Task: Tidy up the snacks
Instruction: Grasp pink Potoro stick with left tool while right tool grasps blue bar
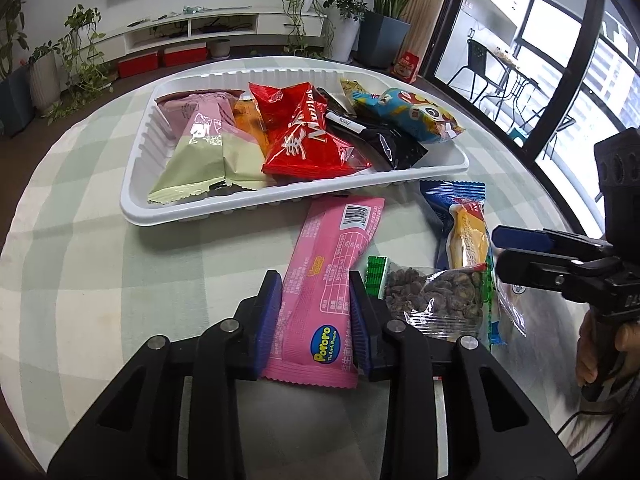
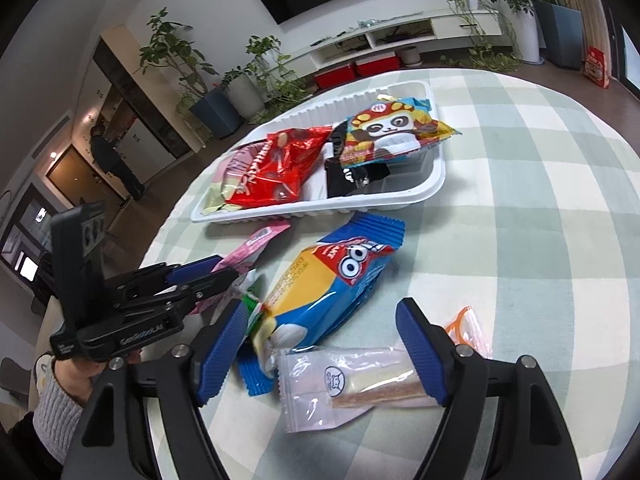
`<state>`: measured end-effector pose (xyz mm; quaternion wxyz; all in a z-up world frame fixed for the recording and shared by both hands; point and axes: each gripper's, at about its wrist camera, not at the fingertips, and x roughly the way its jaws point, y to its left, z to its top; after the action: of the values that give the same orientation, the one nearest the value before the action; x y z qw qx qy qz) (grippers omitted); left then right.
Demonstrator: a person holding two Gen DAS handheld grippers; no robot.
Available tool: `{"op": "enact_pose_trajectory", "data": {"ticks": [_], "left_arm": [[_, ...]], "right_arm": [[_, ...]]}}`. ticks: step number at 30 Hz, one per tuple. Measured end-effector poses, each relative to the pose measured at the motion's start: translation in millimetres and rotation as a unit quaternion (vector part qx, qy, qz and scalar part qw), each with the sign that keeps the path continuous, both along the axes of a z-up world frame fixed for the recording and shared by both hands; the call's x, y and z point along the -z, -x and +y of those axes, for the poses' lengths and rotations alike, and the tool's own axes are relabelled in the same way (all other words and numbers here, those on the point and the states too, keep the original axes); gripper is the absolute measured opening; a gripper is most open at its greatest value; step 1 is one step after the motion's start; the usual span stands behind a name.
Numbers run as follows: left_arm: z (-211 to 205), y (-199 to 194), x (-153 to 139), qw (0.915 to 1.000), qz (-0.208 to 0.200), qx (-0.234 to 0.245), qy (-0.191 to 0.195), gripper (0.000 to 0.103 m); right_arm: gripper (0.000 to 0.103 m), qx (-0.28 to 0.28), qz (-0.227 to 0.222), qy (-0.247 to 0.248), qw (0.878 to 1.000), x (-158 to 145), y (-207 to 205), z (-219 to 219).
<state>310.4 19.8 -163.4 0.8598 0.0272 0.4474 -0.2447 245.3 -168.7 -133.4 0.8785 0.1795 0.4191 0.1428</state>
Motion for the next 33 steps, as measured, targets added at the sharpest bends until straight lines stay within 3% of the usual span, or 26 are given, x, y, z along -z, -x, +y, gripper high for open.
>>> {"op": "enact_pose_trajectory", "data": {"ticks": [10,16,19,25,33], "left_arm": [[2.7,2.6,1.0,1.0,-0.001,-0.002,0.008,0.03],[-3.0,6.4,1.5,0.9998,-0.015,0.004,-0.013,0.03],[-5.2,8.2,1.4,0.9996,-0.019,0.008,-0.02,0.03],[3.7,9.7,-1.3,0.9998,-0.003,0.005,0.019,0.024],[12.5,14.5,-9.8,0.9977,0.007,0.004,0.068,0.022]], "right_arm": [[0.078,0.028,0.019,0.027,0.999,7.0,-20.2,15.9],[0.045,0.021,0.021,0.048,0.998,8.7,-25.0,25.0],[0.039,0.016,0.012,0.047,0.999,9.5,-21.9,27.9],[0.037,0.018,0.0,0.01,1.0,7.8,-8.7,21.3],[0.036,0.033,-0.007,-0.104,0.994,6.0,7.0,-7.8]]}}
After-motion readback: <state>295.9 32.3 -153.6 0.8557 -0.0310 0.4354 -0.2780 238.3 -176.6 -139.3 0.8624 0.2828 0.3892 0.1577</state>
